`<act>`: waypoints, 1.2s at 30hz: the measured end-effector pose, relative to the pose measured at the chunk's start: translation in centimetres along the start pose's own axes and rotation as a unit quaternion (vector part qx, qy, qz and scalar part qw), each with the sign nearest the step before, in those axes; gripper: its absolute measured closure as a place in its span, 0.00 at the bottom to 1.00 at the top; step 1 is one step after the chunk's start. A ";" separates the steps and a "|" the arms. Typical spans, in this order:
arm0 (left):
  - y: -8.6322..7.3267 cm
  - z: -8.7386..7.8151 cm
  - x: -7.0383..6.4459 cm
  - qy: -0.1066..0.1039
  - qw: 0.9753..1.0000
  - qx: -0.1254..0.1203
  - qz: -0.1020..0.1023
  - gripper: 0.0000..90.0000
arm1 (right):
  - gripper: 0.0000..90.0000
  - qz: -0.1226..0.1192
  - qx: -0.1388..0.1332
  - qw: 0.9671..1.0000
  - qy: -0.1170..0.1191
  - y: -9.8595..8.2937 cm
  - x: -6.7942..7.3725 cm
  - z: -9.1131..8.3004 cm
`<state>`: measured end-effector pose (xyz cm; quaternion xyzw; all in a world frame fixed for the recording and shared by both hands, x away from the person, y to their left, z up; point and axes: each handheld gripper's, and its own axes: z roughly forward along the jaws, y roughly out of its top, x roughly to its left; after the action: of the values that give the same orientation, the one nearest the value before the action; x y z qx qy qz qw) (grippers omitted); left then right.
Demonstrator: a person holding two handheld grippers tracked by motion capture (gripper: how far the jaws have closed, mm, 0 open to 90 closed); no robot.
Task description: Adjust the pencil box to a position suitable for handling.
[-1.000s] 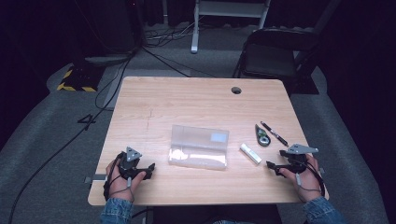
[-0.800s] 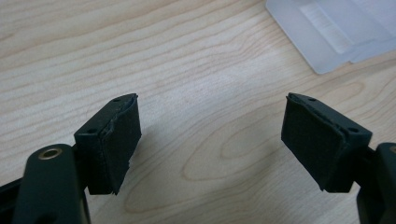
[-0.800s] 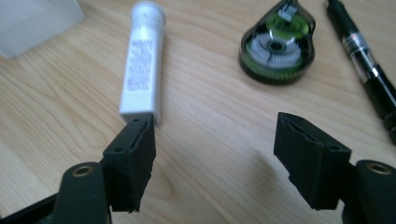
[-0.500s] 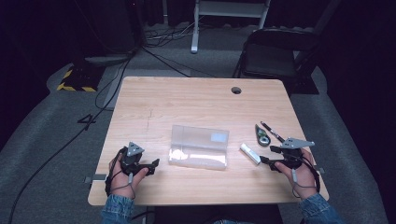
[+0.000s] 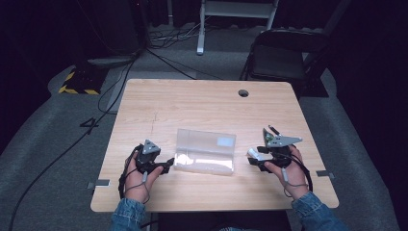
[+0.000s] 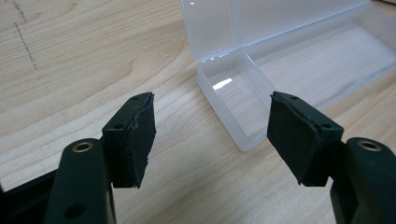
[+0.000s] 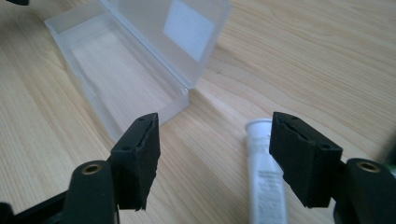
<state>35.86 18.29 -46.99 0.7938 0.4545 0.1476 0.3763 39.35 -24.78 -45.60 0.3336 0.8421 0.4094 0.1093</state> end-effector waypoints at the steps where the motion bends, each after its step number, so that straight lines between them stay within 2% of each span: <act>1: 0.0 0.1 0.0 -0.001 1.000 0.001 0.001 0.38 | 0.38 0.000 0.003 1.000 0.005 0.2 0.2 0.4; 3: 0.1 0.3 0.1 0.004 1.000 0.007 0.004 0.38 | 0.38 -0.002 0.007 1.000 0.010 0.4 0.6 1.2; 7: 0.0 0.8 0.3 0.007 1.000 0.007 -0.010 0.40 | 0.38 -0.004 0.018 1.000 0.022 0.8 1.5 3.1; 12: 0.2 1.9 -0.1 -0.002 1.000 0.025 0.010 0.44 | 0.38 -0.013 0.034 0.999 0.028 1.0 2.6 4.6; 15: -0.1 2.2 0.1 -0.007 1.000 0.030 0.004 0.46 | 0.38 -0.017 0.047 0.998 0.029 0.9 3.0 5.4; 19: -0.2 2.5 0.1 -0.014 0.999 0.035 0.007 0.50 | 0.37 -0.017 0.055 0.998 0.023 0.6 3.3 6.2; 21: -0.3 2.8 0.2 -0.023 0.999 0.036 0.004 0.52 | 0.37 -0.019 0.058 0.998 0.020 0.5 3.4 6.4; 24: -0.4 3.1 0.0 -0.032 0.999 0.042 0.011 0.55 | 0.36 -0.025 0.062 0.998 0.019 0.3 3.4 6.6; 27: -0.4 3.2 -0.3 -0.038 0.998 0.050 0.029 0.56 | 0.36 -0.032 0.067 0.997 0.016 0.1 3.5 6.3; 29: -0.4 3.1 -0.7 -0.046 0.997 0.054 0.032 0.55 | 0.36 -0.033 0.068 0.997 0.017 0.0 3.6 6.2; 30: -0.4 3.1 -0.7 -0.050 0.996 0.055 0.040 0.55 | 0.36 -0.037 0.070 0.997 0.018 -0.3 3.7 5.9; 32: -0.5 3.1 -1.2 -0.062 0.995 0.060 0.040 0.55 | 0.35 -0.039 0.071 0.997 0.019 -0.6 3.7 5.4; 34: -0.6 3.1 -1.8 -0.068 0.994 0.062 0.058 0.53 | 0.34 -0.039 0.076 0.996 0.023 -1.0 3.7 4.8; 36: -0.7 3.1 -2.3 -0.076 0.993 0.060 0.065 0.53 | 0.33 -0.041 0.084 0.995 0.023 -1.4 3.7 4.2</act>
<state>35.92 15.19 -49.33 0.8517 0.3804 0.0833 0.3506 37.82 -20.33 -49.02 0.2972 0.8889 0.3398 0.0777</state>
